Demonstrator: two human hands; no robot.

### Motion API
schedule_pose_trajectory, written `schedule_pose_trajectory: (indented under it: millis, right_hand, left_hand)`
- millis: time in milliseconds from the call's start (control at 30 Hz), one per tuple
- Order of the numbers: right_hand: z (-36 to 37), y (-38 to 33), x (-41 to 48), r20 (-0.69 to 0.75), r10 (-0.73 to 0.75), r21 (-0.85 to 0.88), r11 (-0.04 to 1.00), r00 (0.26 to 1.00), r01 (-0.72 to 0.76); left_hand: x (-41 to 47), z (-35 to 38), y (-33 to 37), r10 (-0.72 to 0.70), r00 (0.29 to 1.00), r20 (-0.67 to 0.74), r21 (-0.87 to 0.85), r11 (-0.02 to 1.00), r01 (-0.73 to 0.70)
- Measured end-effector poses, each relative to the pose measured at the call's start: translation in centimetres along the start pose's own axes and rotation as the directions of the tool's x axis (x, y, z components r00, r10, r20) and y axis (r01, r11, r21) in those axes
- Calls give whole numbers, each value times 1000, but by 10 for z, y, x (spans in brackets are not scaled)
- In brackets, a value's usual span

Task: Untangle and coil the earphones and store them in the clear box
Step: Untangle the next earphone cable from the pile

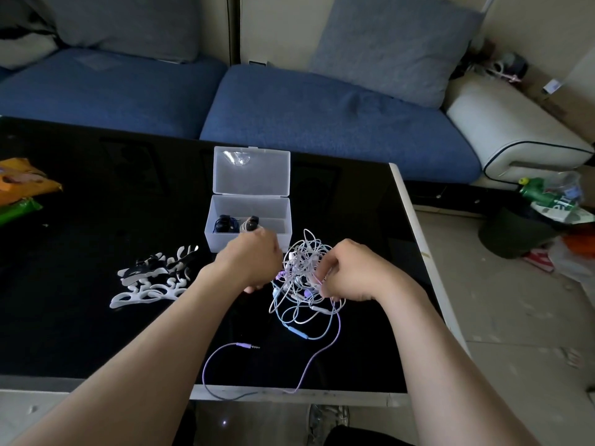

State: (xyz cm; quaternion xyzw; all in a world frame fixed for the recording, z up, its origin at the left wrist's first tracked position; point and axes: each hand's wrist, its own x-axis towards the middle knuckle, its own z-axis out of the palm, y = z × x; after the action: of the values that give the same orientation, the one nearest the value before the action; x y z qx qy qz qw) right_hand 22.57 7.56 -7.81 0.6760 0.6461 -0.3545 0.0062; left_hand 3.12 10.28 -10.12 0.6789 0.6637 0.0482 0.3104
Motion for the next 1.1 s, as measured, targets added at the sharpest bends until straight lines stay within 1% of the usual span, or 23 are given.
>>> schedule_pose_trajectory:
  millis: [33,67,100,133,200,233,300,333,367,433,467,533,567,600,667,733,767,800,867,933,1000,1033,1100]
  right_hand:
    - [0,0,1,-22,9,18,1000,1000,-9]
    - [0,0,1,-50,13,32,999,999,-12]
    - [0,-1,2,-80,17,42,999,997,-13]
    - [0,-2,2,-122,18,50,999,992,-12]
    - [1,-3,3,-233,8,47,999,972,3]
    - [1,-4,4,-303,-3,39,999,953,16]
    - [1,-7,5,-421,-31,68,996,906,66]
    - [1,-9,5,-458,-48,125,985,888,118]
    - [-1,-12,5,-463,-72,200,963,883,183]
    - [-2,-19,4,-422,-159,332,889,893,316]
    - [-1,-22,4,-407,-207,345,867,890,360]
    - [2,-24,7,-407,-257,284,876,876,389]
    - [3,-23,9,-421,-258,248,889,870,384]
    - [5,-21,11,-438,-236,236,901,868,364]
    - [3,-17,14,-506,-171,242,913,846,329]
    - [0,-13,16,-601,-95,282,904,794,321]
    - [-1,-12,16,-640,-72,298,894,765,333]
    - [-1,-12,16,-669,-59,321,876,741,360]
    - [-3,-16,14,-686,-38,412,803,727,431]
    - [-3,-24,10,-658,-19,523,708,753,475]
    - [-5,-31,6,-630,16,607,635,777,479]
    - [-6,-34,4,-619,60,659,583,783,476]
    - [-11,-38,1,-591,156,761,433,791,483]
  left_hand:
    - [0,-4,3,17,996,-90,-25,1000,-19]
    - [0,-7,6,27,983,-184,-89,995,-44]
    - [-1,-10,9,18,967,-255,-186,980,-67]
    - [-1,-12,13,1,958,-287,-302,949,-91]
    - [-2,-16,18,12,966,-257,-510,848,-147]
    - [-3,-17,20,40,971,-237,-578,797,-173]
    - [-4,-18,22,79,971,-225,-667,714,-212]
    - [-5,-19,24,92,970,-226,-693,685,-227]
    - [-6,-21,25,108,968,-227,-716,655,-241]
    - [-11,-25,29,161,961,-223,-740,615,-274]
    - [-14,-28,31,187,957,-222,-730,618,-291]
    - [-21,-34,33,220,948,-228,-714,624,-317]
    - [-22,-36,33,226,944,-240,-702,631,-330]
    - [-22,-37,32,220,936,-275,-665,660,-351]
    - [-18,-37,26,166,907,-387,-526,768,-365]
    - [-14,-37,18,107,862,-496,-339,890,-305]
    - [-12,-36,14,98,849,-520,-260,928,-266]
    - [-12,-34,11,92,851,-516,-205,952,-227]
    - [-11,-30,8,79,872,-483,-120,981,-155]
    - [-11,-26,7,73,892,-446,-33,995,-98]
    - [-11,-25,6,78,901,-426,28,997,-73]
    - [-12,-25,7,79,900,-429,46,997,-66]
    - [-14,-26,8,86,889,-450,83,995,-54]
